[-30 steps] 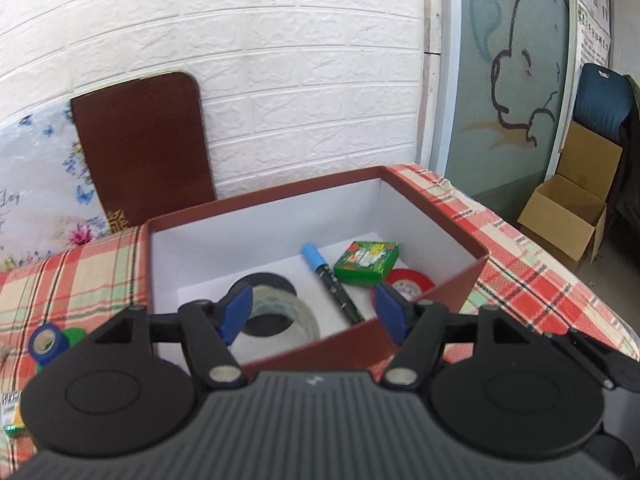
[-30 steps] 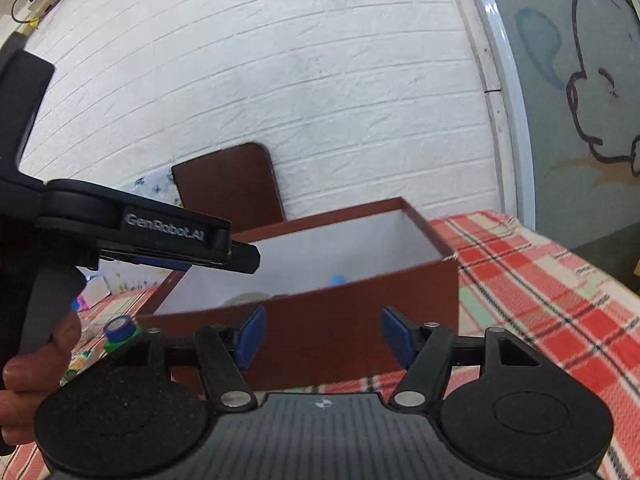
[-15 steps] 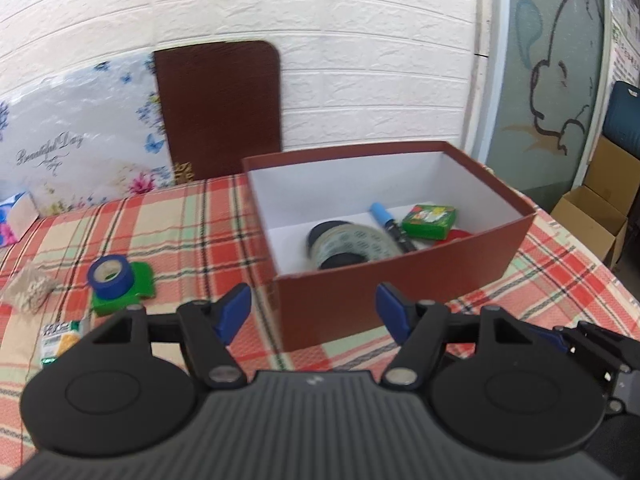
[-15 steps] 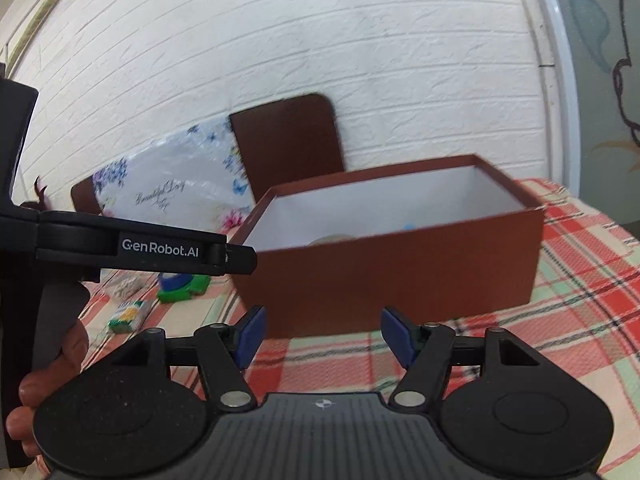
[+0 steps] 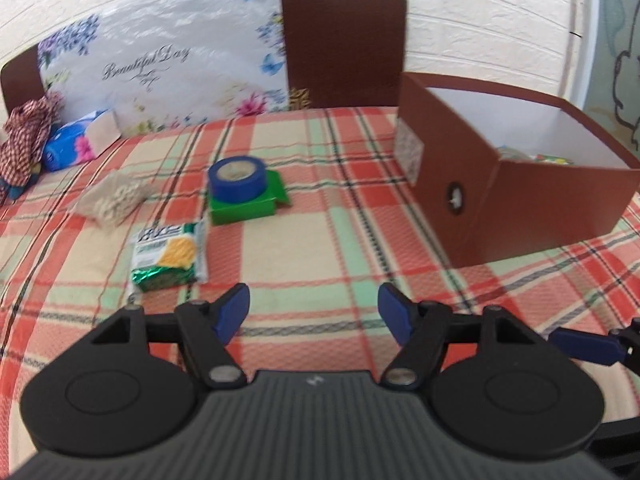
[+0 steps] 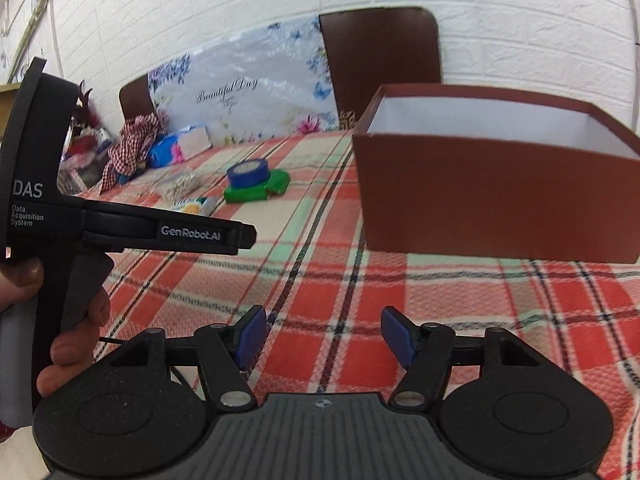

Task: Organize objects
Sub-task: 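Withdraw the left tool from the brown box, then grasp the yellow-green snack bag with the right tool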

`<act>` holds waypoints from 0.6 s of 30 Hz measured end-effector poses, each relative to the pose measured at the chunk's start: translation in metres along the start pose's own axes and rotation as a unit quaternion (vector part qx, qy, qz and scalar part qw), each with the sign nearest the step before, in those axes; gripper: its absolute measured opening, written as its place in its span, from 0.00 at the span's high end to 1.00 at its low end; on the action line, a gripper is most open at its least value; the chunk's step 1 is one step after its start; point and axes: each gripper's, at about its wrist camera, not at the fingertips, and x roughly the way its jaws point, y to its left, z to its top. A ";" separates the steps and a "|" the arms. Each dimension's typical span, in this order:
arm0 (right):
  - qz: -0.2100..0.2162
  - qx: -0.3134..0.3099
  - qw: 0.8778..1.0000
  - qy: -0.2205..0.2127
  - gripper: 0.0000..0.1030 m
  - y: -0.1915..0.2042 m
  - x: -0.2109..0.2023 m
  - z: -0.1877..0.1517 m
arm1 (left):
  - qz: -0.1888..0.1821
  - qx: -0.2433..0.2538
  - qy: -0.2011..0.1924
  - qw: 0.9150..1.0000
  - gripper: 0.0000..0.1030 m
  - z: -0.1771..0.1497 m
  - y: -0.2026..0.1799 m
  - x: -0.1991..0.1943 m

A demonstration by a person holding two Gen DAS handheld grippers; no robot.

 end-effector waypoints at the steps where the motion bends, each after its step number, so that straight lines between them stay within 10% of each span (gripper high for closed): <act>1: 0.002 0.000 1.000 0.006 0.37 0.002 0.003 0.000 | 0.002 -0.004 0.002 1.000 0.29 -0.002 0.006 0.001; 9: 0.020 -0.032 0.998 0.042 0.37 0.030 0.033 0.004 | 0.062 -0.068 -0.003 0.996 0.29 -0.025 0.088 0.010; 15: 0.064 -0.074 0.995 0.026 0.36 0.068 0.067 0.023 | 0.179 -0.141 -0.021 0.973 0.26 -0.045 0.185 0.021; 18: 0.088 -0.097 0.991 0.007 0.36 0.094 0.091 0.039 | 0.168 -0.198 -0.058 0.964 0.25 -0.054 0.215 0.016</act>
